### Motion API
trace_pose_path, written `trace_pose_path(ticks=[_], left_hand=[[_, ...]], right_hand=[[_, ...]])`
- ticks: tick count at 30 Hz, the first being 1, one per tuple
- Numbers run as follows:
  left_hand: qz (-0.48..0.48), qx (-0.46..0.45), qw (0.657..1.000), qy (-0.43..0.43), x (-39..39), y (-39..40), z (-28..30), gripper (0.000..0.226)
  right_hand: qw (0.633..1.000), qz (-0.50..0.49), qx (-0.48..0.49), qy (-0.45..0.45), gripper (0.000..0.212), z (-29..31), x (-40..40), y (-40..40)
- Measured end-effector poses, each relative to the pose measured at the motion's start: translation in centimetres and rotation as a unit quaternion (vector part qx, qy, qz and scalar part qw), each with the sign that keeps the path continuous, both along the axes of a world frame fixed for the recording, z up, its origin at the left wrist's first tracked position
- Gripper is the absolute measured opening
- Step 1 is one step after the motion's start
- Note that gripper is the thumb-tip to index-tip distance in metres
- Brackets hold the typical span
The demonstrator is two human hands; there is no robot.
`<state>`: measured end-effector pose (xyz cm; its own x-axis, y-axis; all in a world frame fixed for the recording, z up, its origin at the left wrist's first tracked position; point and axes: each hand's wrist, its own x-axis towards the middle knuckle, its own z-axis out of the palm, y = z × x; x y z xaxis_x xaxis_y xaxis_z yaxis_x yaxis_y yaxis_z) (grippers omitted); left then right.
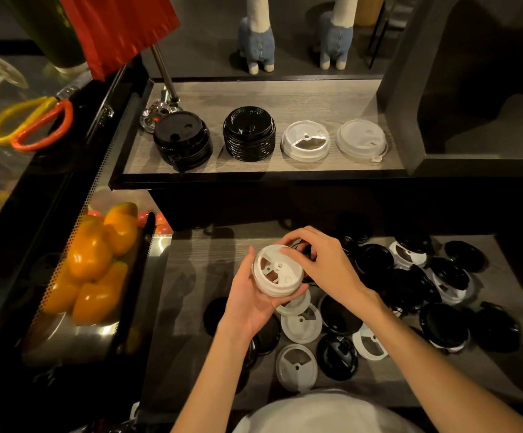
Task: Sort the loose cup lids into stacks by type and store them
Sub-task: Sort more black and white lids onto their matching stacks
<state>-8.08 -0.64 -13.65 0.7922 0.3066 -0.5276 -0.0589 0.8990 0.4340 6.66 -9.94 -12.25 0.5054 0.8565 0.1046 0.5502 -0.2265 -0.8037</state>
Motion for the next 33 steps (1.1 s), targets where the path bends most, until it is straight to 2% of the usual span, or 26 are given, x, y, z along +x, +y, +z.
trace_pose_path(ticks=[4,7,12,14,18,23,25,27,29,31,33], left_hand=[[-0.007,0.018,1.000,0.005,-0.1,0.0,0.1,0.060],[-0.011,0.031,0.999,0.015,-0.2,0.0,0.2,0.055],[0.002,0.051,0.997,0.053,-0.6,0.6,-0.1,0.054],[0.000,0.052,0.997,0.062,-0.5,0.6,-0.2,0.053],[0.003,0.038,0.997,0.069,-0.4,0.8,-0.3,0.057],[-0.006,0.063,0.995,0.080,-0.6,0.5,-0.8,0.050],[0.016,0.061,0.994,0.088,-1.0,0.4,-1.5,0.045],[0.055,0.047,0.993,0.091,-1.7,0.8,-2.2,0.040],[0.088,0.031,0.990,0.108,-2.5,1.3,-2.9,0.045],[0.100,0.021,0.986,0.131,-3.3,1.5,-3.5,0.053],[0.098,0.018,0.984,0.145,-3.9,1.5,-4.1,0.053]], right_hand=[[0.999,-0.006,0.010,-0.044,0.014,-0.9,-0.6,-0.2],[0.999,0.010,0.012,-0.031,0.019,-1.0,-0.7,-0.3],[0.989,0.123,-0.078,0.016,0.074,-0.5,-0.5,-0.8],[0.989,0.126,-0.075,0.008,0.081,-0.5,-0.4,-0.9],[0.987,0.150,-0.058,-0.022,0.082,-0.3,-0.3,-0.8],[0.984,0.159,-0.085,-0.003,0.080,-0.6,-0.1,-0.6],[0.987,0.140,-0.069,0.042,0.069,-1.2,0.0,-0.7],[0.992,0.091,-0.063,0.063,0.049,-2.4,0.1,-1.4],[0.984,0.103,-0.145,0.000,0.040,-4.1,0.3,-2.3],[0.945,0.168,-0.266,-0.089,0.054,-6.1,0.0,-3.3],[0.908,0.201,-0.330,-0.162,0.068,-8.0,-0.5,-3.8]])
